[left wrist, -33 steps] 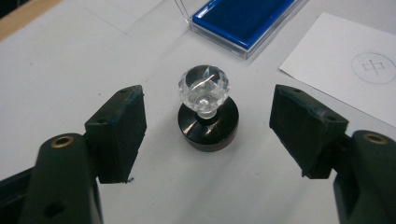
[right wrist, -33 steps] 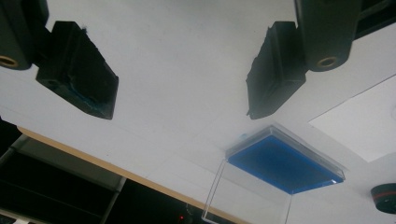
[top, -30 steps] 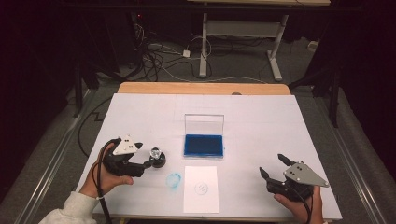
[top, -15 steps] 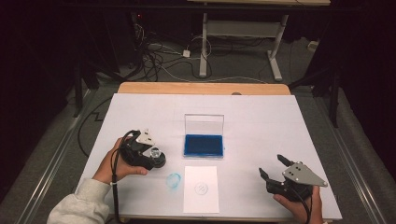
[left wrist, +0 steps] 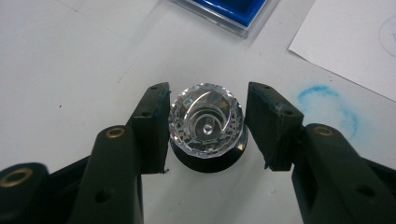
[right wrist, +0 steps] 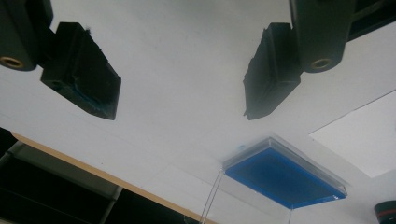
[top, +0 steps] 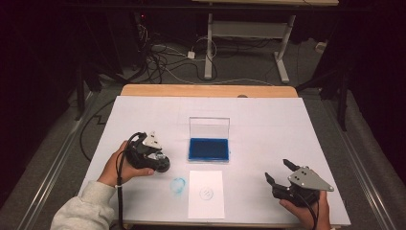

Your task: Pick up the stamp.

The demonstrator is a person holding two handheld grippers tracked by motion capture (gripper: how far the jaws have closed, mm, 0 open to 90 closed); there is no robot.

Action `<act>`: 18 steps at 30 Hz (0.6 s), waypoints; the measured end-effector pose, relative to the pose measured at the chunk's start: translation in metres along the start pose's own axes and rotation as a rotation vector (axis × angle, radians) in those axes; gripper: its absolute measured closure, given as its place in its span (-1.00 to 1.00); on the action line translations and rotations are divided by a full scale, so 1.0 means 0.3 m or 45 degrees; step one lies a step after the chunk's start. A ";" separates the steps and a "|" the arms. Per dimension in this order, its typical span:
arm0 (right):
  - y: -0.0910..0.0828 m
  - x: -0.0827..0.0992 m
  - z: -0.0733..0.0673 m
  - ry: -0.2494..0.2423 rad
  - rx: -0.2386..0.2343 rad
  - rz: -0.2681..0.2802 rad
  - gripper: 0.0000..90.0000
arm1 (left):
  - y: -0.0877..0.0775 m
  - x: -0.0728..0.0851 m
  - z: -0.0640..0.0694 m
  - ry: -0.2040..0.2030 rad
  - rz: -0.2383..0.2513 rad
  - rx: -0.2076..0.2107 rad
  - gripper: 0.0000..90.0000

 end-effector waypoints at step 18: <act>0.005 0.003 -0.006 -0.013 -0.015 -0.022 -0.35 | 0.029 0.000 -0.016 -0.029 -0.023 0.028 0.19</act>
Point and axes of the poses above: each handheld gripper's, and its own axes: y roughly forward along the jaws, x roughly out of its underside, z roughly to its right, the point moved 4 cm from there along y, roughly forward along the jaws, and after that the axes turned 12 degrees about -y, right-handed, at the moved point
